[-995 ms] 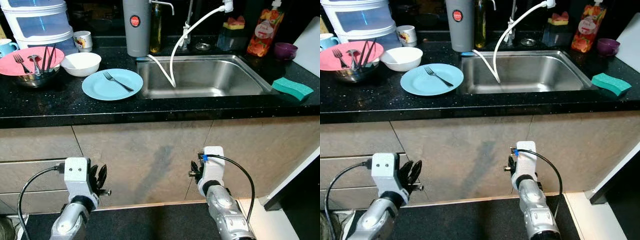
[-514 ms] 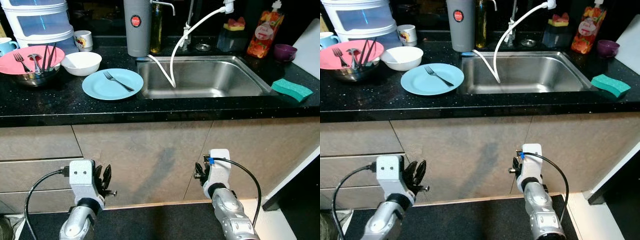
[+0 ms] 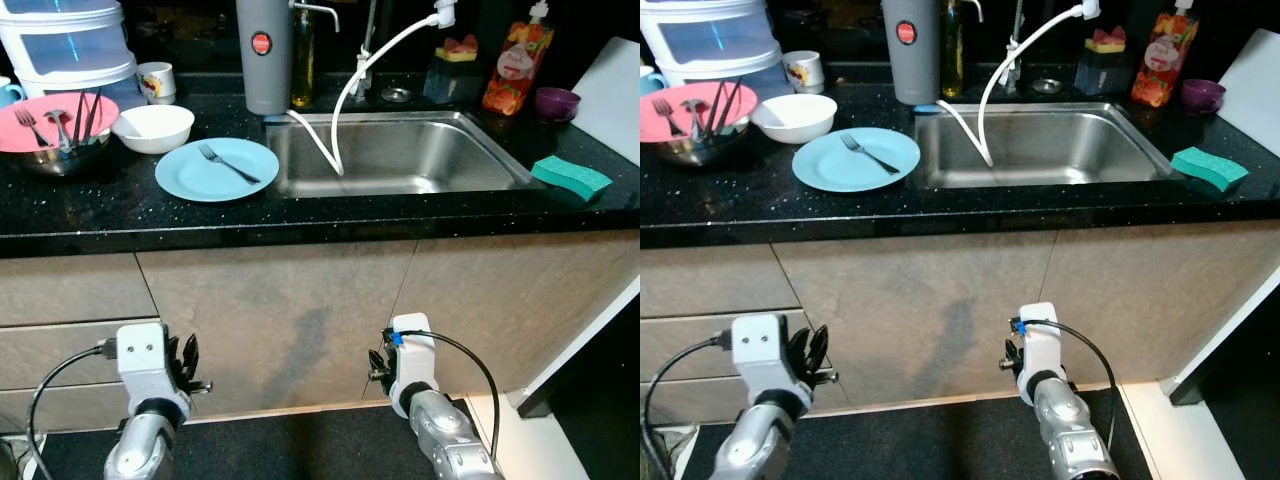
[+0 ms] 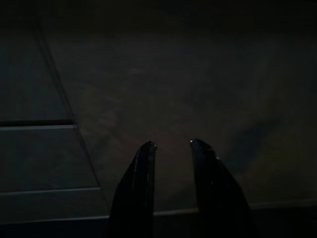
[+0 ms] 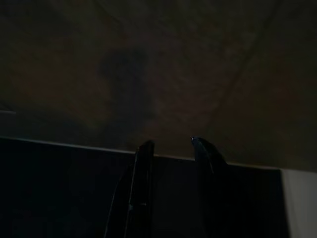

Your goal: Kitchen organization

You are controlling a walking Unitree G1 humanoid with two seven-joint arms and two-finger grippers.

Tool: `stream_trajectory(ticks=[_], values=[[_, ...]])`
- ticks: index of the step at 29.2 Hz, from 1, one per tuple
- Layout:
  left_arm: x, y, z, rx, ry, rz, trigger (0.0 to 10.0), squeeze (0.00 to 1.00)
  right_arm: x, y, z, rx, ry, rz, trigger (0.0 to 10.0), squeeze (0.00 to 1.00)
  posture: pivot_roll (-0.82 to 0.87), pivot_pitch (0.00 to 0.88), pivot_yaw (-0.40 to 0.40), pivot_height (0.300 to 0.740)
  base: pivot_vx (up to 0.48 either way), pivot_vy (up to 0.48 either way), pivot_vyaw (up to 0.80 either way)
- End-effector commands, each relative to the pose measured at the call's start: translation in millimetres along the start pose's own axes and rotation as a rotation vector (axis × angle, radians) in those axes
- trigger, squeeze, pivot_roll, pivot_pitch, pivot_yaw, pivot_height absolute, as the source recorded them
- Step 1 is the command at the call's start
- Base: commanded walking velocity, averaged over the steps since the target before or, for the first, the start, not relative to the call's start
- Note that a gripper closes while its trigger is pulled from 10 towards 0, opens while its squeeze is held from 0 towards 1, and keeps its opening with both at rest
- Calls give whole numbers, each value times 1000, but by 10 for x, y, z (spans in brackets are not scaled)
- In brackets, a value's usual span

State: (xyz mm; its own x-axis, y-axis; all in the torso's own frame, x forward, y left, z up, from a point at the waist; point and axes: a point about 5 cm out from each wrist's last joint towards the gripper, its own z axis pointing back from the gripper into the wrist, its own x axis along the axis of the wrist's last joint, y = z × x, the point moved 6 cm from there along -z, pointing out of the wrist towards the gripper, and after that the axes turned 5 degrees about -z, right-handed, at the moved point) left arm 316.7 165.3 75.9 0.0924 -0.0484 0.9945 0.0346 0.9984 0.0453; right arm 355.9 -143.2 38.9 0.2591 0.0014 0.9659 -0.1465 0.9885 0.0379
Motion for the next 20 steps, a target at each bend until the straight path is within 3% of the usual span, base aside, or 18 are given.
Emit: stream_trajectory(ticks=[1,4,8,13,16,18,20], values=[[-77,-122,-28,-41,43,-41,10000,0,32,0,27,15,16,17,10000,0,-76,68,-55,740,0,0,0],[84,-227,-51,-78,-3,-36,10000,0,232,78,29,53,-56,14,10000,0,-87,38,-33,740,0,0,0],[195,-232,-49,-81,-37,-6,10000,0,363,63,50,48,-107,-1,10000,0,-78,44,-36,740,0,0,0],[186,-124,-38,-39,-29,-26,10000,0,627,55,121,67,-206,-27,10000,0,-65,47,-23,740,0,0,0],[223,-8,-9,14,-41,-26,10000,0,830,159,225,122,-255,-60,10000,0,-65,54,-14,740,0,0,0],[279,38,10,29,-67,-39,10000,0,831,256,287,153,-253,-3,10000,0,-71,50,-6,740,0,0,0],[289,99,43,54,-75,-23,10000,0,669,315,294,153,-217,43,10000,0,-66,36,-12,740,0,0,0]])
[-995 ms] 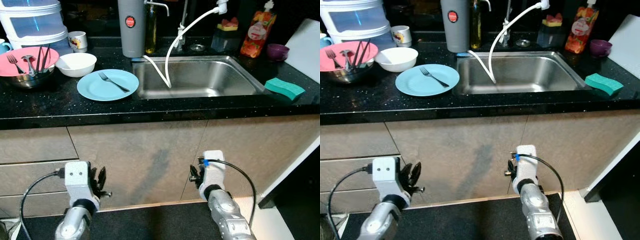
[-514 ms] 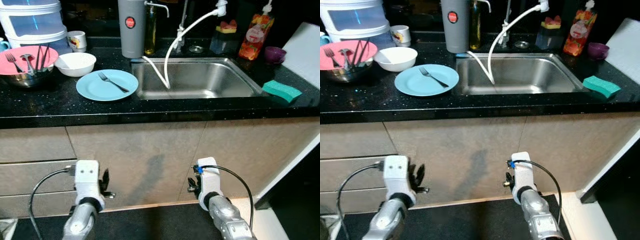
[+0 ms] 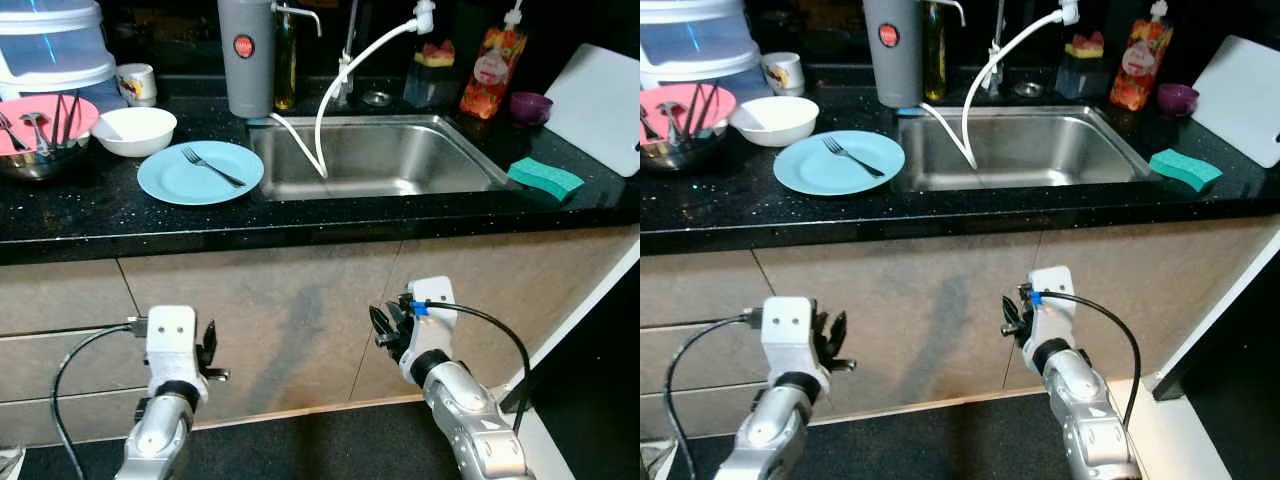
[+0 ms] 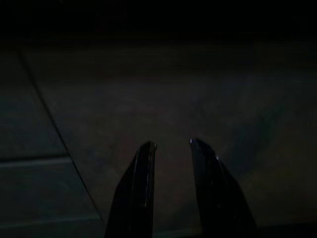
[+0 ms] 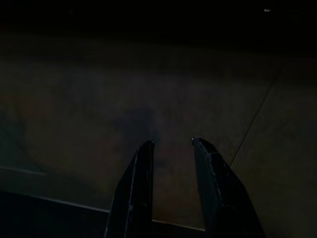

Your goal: Kitchen organization

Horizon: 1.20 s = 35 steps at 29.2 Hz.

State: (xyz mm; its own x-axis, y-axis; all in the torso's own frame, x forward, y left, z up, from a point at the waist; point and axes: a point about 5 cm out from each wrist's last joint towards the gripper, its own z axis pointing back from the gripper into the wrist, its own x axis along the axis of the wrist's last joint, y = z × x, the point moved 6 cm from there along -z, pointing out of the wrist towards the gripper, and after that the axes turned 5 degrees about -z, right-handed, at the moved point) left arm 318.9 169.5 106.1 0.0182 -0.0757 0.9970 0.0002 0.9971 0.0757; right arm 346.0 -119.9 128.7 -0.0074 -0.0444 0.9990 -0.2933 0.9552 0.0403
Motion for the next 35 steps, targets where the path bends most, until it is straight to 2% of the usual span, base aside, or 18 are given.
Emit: stream_trajectory(ticks=[1,5,11,14,17,18,20,23,27,29,32,33,34,35], values=[[-17,73,52,28,5,13,10000,0,-240,61,56,0,76,37,10000,0,-64,31,-13,740,0,0,0],[34,130,89,33,-15,20,10000,0,-352,124,73,-5,111,59,10000,0,-57,48,0,740,0,0,0],[0,213,214,57,-10,19,10000,0,-497,389,166,76,153,208,10000,0,-48,54,15,740,0,0,0],[-12,240,251,58,1,-7,10000,0,-536,435,165,83,175,256,10000,0,-40,53,21,740,0,0,0],[12,250,283,57,0,16,10000,0,-545,357,152,25,168,258,10000,0,-34,53,23,740,0,0,0],[19,250,301,53,-5,23,10000,0,-483,305,135,-17,139,279,10000,0,-36,54,24,740,0,0,0],[24,258,318,60,-10,26,10000,0,-432,271,131,-44,116,305,10000,0,-36,52,24,740,0,0,0],[43,297,335,107,-19,65,10000,0,-391,222,125,-81,99,290,10000,0,-31,52,27,740,0,0,0],[43,282,333,113,-15,66,10000,0,-382,183,104,-110,99,315,10000,0,-24,52,33,740,0,0,0],[18,318,338,132,-4,52,10000,0,-355,199,83,-115,86,383,10000,0,-26,49,40,740,0,0,0],[8,378,335,161,0,72,10000,0,-359,178,79,-129,93,404,10000,0,-27,48,44,740,0,0,0],[15,377,320,163,0,80,10000,0,-405,144,60,-141,128,507,10000,0,-33,48,45,740,0,0,0],[15,377,320,163,0,80,10000,0,-405,144,60,-141,128,507,10000,0,-33,48,45,740,0,0,0],[21,365,312,158,-2,80,10000,0,-430,128,51,-147,147,568,10000,0,-34,48,45,740,0,0,0]])
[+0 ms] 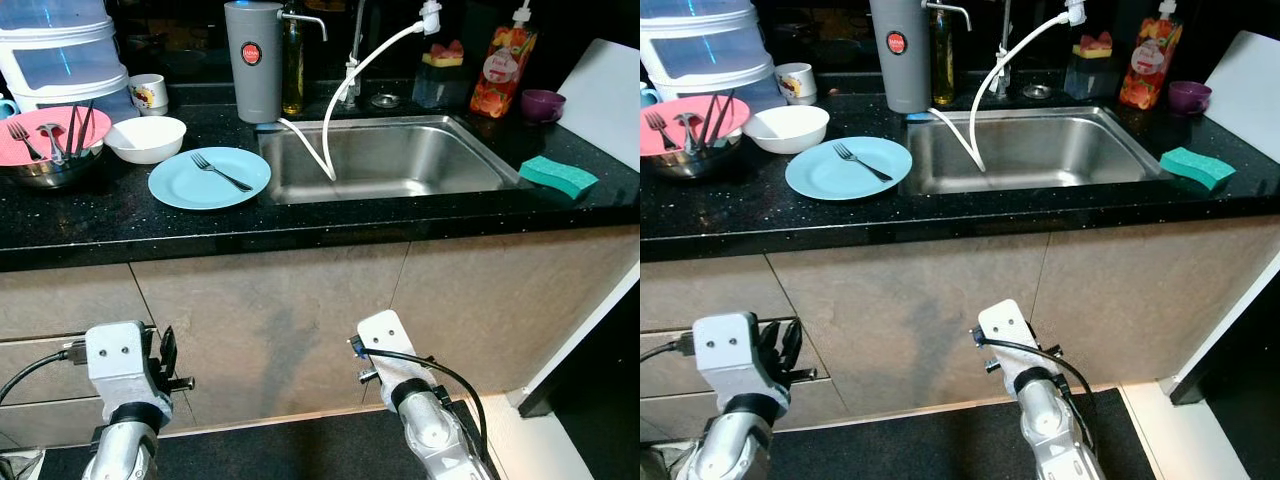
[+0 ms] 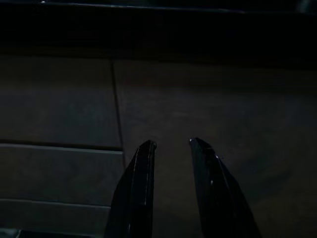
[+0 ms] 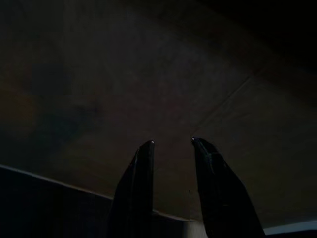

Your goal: Kitchen organization

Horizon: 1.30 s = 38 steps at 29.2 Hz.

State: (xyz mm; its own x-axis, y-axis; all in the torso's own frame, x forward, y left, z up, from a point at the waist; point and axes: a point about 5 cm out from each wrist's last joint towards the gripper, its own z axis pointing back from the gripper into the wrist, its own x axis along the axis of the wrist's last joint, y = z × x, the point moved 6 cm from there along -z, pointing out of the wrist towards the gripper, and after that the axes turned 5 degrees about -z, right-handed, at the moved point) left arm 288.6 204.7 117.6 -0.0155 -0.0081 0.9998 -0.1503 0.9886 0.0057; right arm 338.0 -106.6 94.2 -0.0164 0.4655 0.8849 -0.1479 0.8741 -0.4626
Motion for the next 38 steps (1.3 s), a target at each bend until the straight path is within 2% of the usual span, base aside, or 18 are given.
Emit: stream_trajectory(ticks=[1,2,4,8,12,13,14,15,16,18,20,21,23,24,27,31,34,38], values=[[-55,-2,4,2,25,9,10000,0,-91,26,-6,-4,43,70,10000,0,-35,48,45,740,0,0,0],[-48,-19,0,-1,21,13,10000,0,-95,7,-11,-8,42,81,10000,0,-39,48,42,740,0,0,0],[-62,-46,-2,-1,27,22,10000,0,62,125,0,118,-98,171,10000,0,-40,48,40,740,0,0,0],[-116,-57,-5,0,57,10,10000,0,73,173,-11,137,-87,120,10000,0,-38,49,41,740,0,0,0],[-117,-65,-32,-5,64,7,10000,0,94,287,-17,160,-88,198,10000,0,-36,49,44,740,0,0,0],[-105,-74,-42,-12,57,15,10000,0,47,329,-25,193,-54,97,10000,0,-36,49,44,740,0,0,0],[-105,-74,-42,-12,57,15,10000,0,47,329,-25,193,-54,97,10000,0,-36,49,44,740,0,0,0],[-102,-101,-49,-23,54,29,10000,0,15,296,-55,211,-19,-67,10000,0,-38,51,46,740,0,0,0],[-96,-112,-51,-28,50,33,10000,0,-29,249,-82,189,37,-161,10000,0,-35,52,44,740,0,0,0],[-96,-112,-51,-28,50,33,10000,0,-29,249,-82,189,37,-161,10000,0,-35,52,44,740,0,0,0],[-92,-119,-54,-31,48,36,10000,0,-62,227,-97,177,77,-224,10000,0,-35,52,43,740,0,0,0],[-93,-136,-56,-40,49,36,10000,0,-51,257,-96,194,92,-281,10000,0,-41,53,45,740,0,0,0],[-95,-163,-61,-53,49,37,10000,0,-102,352,-73,246,125,-293,10000,0,-42,53,46,740,0,0,0],[-107,-202,-73,-71,53,37,10000,0,-112,440,-50,302,116,-361,10000,0,-49,53,48,740,0,0,0],[-119,-212,-98,-74,57,41,10000,0,-87,411,-67,304,103,-455,10000,0,-61,53,52,740,0,0,0],[-108,-222,-114,-78,53,42,10000,0,-68,370,-90,285,95,-418,10000,0,-55,54,57,740,0,0,0],[-105,-216,-113,-73,52,48,10000,0,18,351,-100,270,43,-299,10000,0,-55,54,57,740,0,0,0],[-118,-206,-105,-67,57,50,10000,0,51,380,-92,287,25,-236,10000,0,-52,51,52,740,0,0,0]])
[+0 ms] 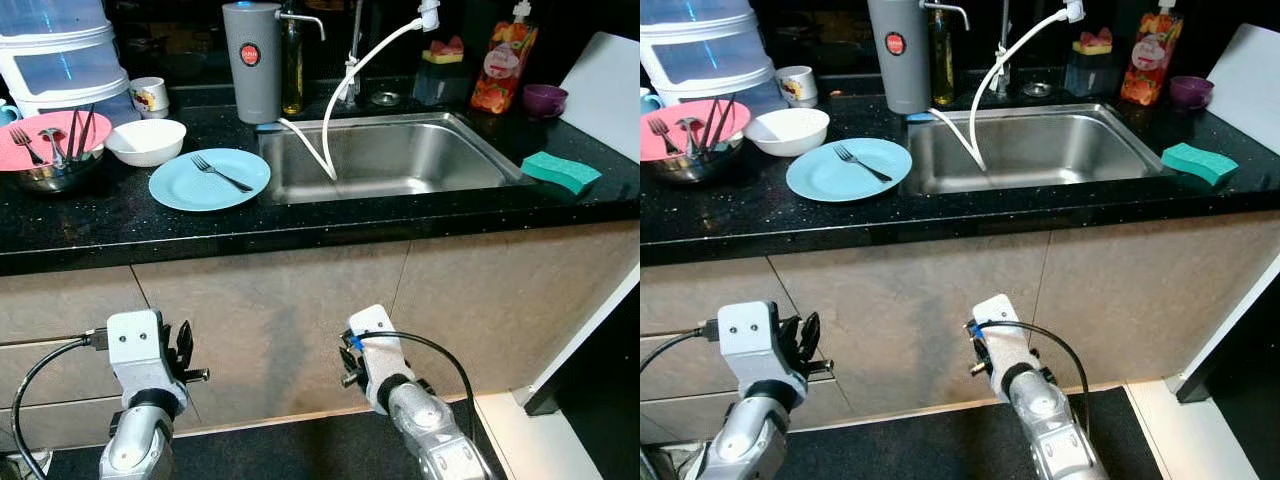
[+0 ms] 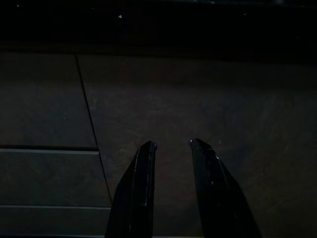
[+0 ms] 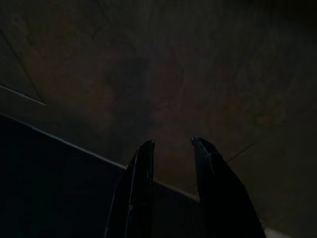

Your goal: Kitchen organization

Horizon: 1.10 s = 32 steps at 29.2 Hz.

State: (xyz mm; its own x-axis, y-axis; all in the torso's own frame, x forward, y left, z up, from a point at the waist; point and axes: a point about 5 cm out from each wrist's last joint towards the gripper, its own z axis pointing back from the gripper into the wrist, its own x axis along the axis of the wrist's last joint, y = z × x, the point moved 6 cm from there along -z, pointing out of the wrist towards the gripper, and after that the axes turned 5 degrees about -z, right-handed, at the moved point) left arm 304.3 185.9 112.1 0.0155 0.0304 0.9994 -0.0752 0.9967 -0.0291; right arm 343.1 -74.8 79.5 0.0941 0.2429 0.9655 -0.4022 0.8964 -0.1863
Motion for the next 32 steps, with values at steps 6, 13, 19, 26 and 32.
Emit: stream_trajectory(ticks=[6,13,19,26,32], values=[[-110,-40,34,-19,37,18,10000,0,-87,-4,11,0,37,59,10000,0,-55,49,48,740,0,0,0],[-162,-116,41,-61,65,14,10000,0,-10,180,47,40,-53,581,10000,0,-68,46,53,740,0,0,0],[-190,-79,46,-35,77,31,10000,0,-22,167,52,43,-47,571,10000,0,-70,48,52,740,0,0,0],[-175,-104,16,-48,78,31,10000,0,-26,165,26,44,-47,599,10000,0,-84,58,59,740,0,0,0],[-140,-127,0,-63,64,11,10000,0,-24,171,-14,55,-40,596,10000,0,-75,66,59,740,0,0,0]])
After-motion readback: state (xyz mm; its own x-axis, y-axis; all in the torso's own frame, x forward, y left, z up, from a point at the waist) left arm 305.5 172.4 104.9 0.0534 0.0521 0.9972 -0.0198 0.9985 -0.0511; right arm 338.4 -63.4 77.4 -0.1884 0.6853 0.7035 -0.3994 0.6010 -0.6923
